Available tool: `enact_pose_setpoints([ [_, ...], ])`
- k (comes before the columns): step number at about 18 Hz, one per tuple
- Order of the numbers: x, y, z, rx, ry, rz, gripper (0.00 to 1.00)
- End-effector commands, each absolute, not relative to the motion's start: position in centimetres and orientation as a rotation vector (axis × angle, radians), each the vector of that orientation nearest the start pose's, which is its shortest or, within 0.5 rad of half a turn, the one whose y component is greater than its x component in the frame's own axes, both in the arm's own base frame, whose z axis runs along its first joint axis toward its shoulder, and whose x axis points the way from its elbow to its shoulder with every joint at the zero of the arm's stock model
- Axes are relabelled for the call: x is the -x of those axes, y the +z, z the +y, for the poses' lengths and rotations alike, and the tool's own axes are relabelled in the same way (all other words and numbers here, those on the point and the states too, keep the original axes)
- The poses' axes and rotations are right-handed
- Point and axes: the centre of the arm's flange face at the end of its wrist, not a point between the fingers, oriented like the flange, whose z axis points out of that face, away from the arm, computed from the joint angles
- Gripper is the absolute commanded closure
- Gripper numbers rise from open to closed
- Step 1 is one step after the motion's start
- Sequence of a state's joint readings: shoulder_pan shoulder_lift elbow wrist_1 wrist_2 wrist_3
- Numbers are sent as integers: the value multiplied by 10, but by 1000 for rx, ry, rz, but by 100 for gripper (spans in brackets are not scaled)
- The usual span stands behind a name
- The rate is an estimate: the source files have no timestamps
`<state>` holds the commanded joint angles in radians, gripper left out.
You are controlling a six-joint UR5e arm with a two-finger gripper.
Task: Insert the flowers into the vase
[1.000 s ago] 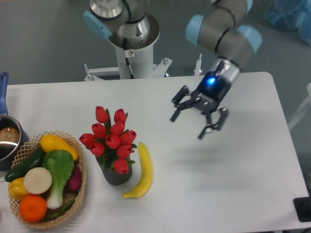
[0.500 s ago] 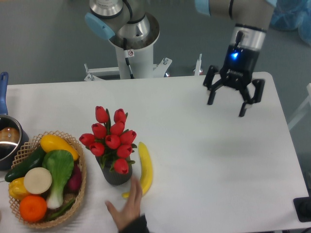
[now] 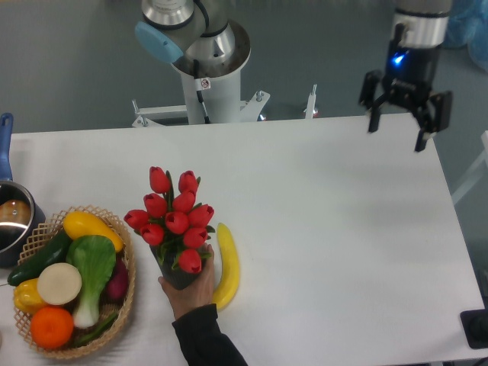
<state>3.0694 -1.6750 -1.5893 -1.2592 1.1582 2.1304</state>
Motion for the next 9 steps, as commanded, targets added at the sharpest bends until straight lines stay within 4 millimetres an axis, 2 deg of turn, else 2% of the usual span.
enact_pose_setpoints([
  [3,539,462,194,2630,349,1034,0],
  [5,535,457,185,2657,284,1140,0],
  [9,522,456,183,2662,176,1150,0],
])
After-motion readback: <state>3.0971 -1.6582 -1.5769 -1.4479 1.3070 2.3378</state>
